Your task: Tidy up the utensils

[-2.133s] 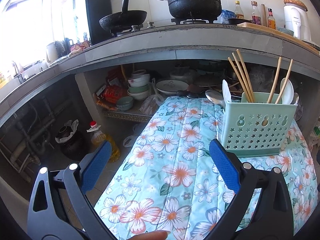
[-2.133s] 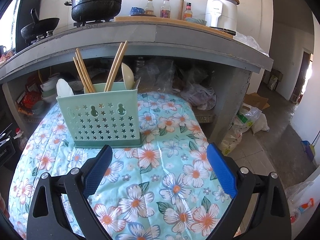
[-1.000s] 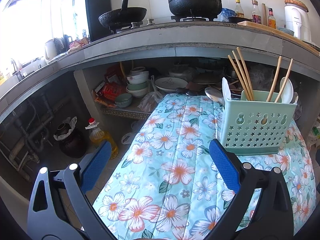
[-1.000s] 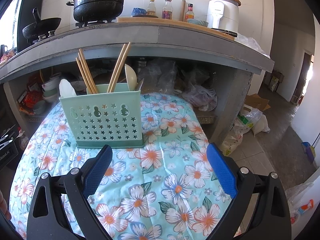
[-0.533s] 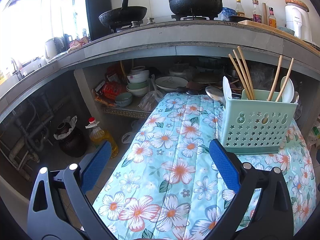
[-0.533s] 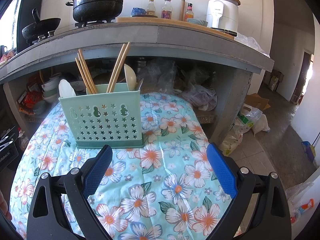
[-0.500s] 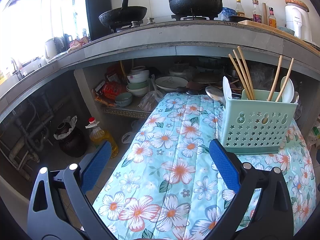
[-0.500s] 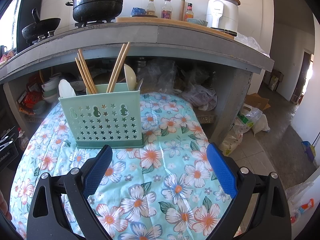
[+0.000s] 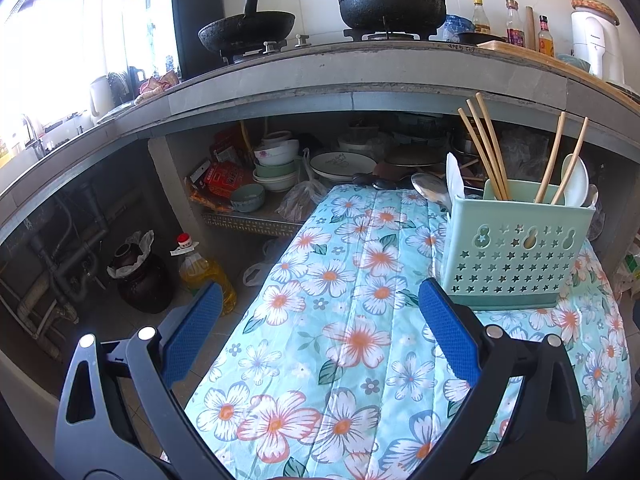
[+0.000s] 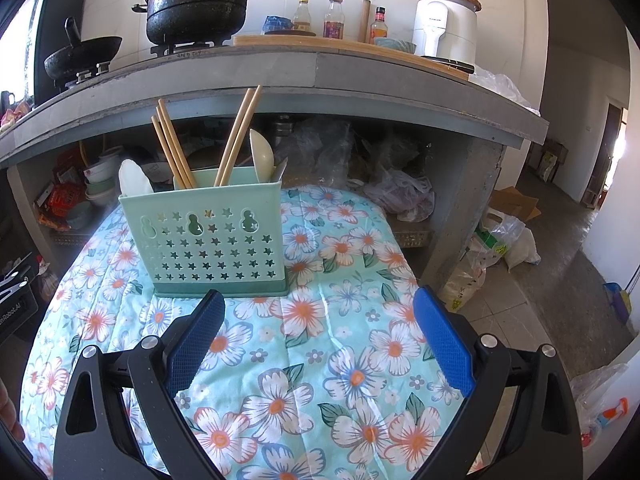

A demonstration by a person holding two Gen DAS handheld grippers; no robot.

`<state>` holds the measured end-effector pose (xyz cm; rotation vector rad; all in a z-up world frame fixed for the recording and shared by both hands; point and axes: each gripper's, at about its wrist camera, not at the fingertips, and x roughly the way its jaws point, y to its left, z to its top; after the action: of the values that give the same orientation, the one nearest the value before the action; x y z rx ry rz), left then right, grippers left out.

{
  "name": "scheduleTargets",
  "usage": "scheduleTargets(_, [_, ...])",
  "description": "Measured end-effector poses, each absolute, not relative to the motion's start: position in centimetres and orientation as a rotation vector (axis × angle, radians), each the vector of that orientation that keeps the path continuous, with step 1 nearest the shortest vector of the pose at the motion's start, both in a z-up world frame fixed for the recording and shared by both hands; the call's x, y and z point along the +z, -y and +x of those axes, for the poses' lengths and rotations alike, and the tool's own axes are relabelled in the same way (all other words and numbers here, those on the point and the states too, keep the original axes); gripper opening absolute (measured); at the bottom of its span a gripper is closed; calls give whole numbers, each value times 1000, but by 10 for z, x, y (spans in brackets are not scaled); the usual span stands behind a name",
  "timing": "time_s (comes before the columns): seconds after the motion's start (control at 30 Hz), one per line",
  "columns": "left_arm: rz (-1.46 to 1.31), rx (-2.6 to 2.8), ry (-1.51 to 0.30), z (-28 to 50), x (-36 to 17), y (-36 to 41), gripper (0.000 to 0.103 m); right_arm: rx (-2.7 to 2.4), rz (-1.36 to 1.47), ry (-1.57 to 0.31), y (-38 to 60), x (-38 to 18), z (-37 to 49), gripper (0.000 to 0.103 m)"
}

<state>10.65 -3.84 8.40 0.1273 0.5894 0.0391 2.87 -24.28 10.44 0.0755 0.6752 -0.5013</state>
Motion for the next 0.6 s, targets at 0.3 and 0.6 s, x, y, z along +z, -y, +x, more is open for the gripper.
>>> scheduleTargets(0.3, [128,39,-591,106,84,38,94,-499,78,-676,243,105,28,93])
scheduleTargets(0.6, [126,38,-591,107,84,38,94,-499,79,-676,243,106,28,93])
